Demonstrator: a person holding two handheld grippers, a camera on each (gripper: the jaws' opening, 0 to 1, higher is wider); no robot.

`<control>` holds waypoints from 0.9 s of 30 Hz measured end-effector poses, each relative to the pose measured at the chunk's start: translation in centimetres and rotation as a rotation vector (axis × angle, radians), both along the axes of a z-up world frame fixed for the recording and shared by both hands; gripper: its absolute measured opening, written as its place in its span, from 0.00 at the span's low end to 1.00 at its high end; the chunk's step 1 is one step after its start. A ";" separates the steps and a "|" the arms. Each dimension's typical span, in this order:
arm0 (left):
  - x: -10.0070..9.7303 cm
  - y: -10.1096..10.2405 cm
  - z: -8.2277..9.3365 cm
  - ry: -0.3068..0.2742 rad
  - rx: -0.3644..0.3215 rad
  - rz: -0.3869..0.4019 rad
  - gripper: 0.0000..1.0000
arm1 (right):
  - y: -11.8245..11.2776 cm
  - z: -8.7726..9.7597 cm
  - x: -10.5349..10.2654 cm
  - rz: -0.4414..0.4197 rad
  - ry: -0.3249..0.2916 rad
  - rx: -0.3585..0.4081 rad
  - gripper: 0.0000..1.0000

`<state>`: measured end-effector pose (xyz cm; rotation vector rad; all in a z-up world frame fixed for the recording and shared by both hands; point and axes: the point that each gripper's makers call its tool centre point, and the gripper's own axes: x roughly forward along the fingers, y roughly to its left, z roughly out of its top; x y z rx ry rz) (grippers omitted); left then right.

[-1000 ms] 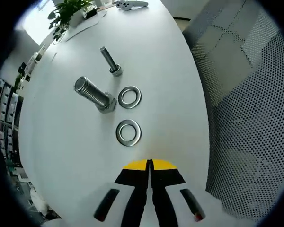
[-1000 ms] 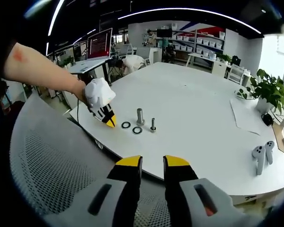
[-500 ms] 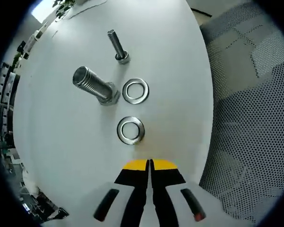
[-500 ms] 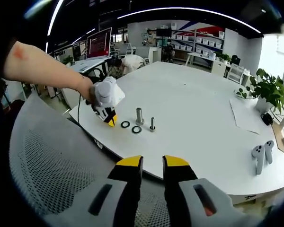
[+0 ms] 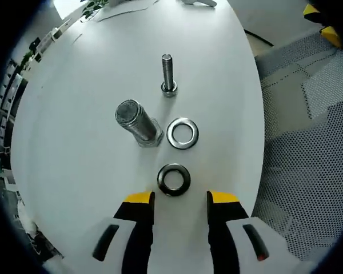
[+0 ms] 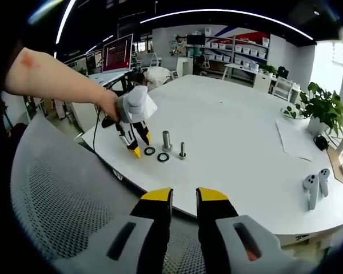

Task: Place the washer onto the threaded stud by aligning its center hole with the stud, sliding it down to the base, and recovering from edge contact or off-axis alignment until the washer reaches the visible bottom stop.

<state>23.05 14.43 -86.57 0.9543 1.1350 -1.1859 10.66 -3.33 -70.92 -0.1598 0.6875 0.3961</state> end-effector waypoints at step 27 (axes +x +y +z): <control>0.3 -1.2 0.0 -0.031 -0.006 -0.142 0.24 | -0.2 -0.1 0.0 -0.004 0.007 -0.005 0.18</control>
